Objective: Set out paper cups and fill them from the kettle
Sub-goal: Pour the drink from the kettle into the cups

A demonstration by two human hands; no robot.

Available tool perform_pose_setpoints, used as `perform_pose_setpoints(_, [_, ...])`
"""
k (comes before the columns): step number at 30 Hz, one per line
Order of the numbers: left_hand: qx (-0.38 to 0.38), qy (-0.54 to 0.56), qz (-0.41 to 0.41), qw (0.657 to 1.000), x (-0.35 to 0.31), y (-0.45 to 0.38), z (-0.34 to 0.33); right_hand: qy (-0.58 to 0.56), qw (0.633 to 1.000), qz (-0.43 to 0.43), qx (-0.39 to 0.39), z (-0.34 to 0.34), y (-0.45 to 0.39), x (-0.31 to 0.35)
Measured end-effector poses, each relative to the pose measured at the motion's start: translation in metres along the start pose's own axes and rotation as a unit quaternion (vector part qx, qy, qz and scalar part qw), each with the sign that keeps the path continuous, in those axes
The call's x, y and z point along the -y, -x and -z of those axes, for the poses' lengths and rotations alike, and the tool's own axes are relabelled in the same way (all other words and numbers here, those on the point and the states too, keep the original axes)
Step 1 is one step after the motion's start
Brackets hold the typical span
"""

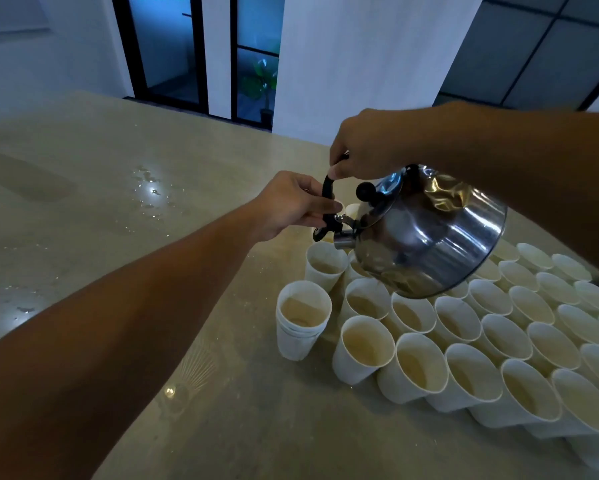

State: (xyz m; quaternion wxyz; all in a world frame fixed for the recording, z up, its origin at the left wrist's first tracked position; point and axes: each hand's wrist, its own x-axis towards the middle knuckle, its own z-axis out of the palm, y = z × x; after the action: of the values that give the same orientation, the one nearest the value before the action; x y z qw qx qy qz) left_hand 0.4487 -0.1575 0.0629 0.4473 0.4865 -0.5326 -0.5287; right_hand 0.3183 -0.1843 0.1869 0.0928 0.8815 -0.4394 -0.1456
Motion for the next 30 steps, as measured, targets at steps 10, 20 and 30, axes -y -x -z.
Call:
perform_pose_setpoints(10, [-0.089,-0.093,-0.088,0.988,-0.03,-0.006,-0.019,-0.071,0.994,-0.052,-0.065,0.005,0.021,-0.029])
perform_pose_setpoints(20, [-0.31,-0.317,-0.216,0.87,-0.11,-0.001,0.032,-0.184,0.936,-0.049,-0.294,0.043,0.011,-0.014])
perform_pose_setpoints(30, [-0.376,-0.452,-0.149,0.795,-0.048,0.024,0.107,-0.23,0.956,-0.009,-0.184,0.004,-0.038,0.086])
